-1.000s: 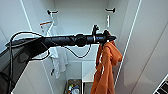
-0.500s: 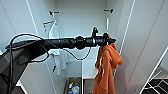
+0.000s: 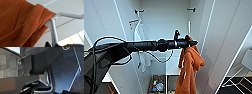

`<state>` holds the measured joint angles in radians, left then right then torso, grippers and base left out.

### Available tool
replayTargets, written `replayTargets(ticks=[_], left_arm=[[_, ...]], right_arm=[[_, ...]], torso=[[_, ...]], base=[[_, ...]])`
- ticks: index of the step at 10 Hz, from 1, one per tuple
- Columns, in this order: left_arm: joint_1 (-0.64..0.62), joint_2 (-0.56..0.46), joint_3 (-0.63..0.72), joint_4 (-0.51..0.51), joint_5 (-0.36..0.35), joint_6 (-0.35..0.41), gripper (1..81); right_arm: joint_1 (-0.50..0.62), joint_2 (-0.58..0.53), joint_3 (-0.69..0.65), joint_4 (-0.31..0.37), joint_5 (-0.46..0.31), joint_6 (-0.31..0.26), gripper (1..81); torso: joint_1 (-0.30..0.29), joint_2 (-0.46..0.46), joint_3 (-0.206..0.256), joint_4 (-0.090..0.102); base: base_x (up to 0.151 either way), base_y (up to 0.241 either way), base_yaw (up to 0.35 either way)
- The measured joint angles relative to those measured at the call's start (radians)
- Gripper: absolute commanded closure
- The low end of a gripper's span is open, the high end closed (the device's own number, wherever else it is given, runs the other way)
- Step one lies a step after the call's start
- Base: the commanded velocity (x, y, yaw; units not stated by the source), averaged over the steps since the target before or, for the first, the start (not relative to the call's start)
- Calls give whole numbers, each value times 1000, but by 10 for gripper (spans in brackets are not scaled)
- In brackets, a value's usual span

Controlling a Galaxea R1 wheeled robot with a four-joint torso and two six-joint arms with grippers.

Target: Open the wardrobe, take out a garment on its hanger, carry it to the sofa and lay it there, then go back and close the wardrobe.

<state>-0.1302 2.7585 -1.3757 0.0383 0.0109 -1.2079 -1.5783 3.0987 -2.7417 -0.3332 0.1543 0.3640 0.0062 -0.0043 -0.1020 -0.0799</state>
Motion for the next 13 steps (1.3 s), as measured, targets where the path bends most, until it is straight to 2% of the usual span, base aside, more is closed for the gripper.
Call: replayTargets(ticks=[6,13], left_arm=[[41,-60,70,22,-11,2,811],[97,-83,101,55,-41,4,811]], right_arm=[[-8,1,0,0,-4,1,10],[-10,1,0,0,-4,1,10]], torso=[[-3,-1,0,0],[-3,-1,0,0]], base=[[-103,0,0],[0,0,0]])
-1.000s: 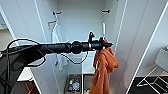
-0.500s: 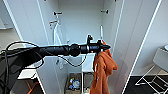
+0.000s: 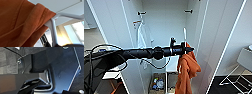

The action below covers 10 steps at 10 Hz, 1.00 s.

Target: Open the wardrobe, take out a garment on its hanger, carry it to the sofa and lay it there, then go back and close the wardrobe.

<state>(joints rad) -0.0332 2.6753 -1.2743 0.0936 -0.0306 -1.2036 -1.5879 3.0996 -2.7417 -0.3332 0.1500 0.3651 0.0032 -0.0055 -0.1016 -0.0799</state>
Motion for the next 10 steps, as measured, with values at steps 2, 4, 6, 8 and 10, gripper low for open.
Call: replayTargets(ticks=[2,4,6,8,10], left_arm=[[20,-32,49,36,-3,0,811],[67,-43,94,91,-15,-1,811],[100,-50,130,133,-45,-4,811],[103,-55,141,146,-61,-6,811],[103,-80,145,149,-82,-5,811]], right_arm=[[0,1,0,0,0,0,10],[0,1,0,0,0,0,10],[0,0,0,0,0,0,10],[0,0,0,0,0,0,10],[0,0,0,0,0,0,10]], torso=[[0,0,0,0],[0,0,0,0],[0,0,0,0],[0,0,0,0],[0,0,0,0]], base=[[0,0,0],[0,0,0],[0,0,0],[0,0,0],[0,0,0]])
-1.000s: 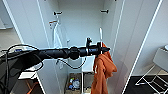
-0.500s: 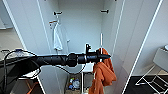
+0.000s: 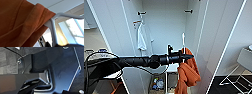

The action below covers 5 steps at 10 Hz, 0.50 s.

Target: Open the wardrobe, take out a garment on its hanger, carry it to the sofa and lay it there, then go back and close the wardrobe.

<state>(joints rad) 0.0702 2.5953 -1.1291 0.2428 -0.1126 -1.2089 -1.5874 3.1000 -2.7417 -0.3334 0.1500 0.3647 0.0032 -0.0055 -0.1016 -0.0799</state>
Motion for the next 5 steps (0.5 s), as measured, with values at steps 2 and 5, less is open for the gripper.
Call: replayTargets(ticks=[2,5], left_arm=[[9,-25,2,2,-4,0,811],[20,-33,2,2,-16,-1,811]], right_arm=[[0,0,0,0,0,0,10],[0,0,0,0,0,0,10]], torso=[[0,0,0,0],[0,0,0,0]], base=[[0,0,0],[0,0,0]])
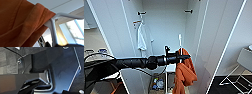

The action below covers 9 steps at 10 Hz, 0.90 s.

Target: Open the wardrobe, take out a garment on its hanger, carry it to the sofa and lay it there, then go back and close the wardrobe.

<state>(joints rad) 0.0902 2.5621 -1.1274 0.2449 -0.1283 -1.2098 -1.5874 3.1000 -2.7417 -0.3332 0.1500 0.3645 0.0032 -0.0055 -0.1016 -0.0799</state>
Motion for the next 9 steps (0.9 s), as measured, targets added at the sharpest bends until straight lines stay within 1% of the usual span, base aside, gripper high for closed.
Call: replayTargets(ticks=[5,9], left_arm=[[21,-6,0,1,-25,0,811],[24,-9,0,1,-26,0,811]], right_arm=[[0,0,0,0,0,0,10],[0,0,0,0,0,0,10]], torso=[[0,0,0,0],[0,0,0,0]], base=[[0,0,0],[0,0,0]])
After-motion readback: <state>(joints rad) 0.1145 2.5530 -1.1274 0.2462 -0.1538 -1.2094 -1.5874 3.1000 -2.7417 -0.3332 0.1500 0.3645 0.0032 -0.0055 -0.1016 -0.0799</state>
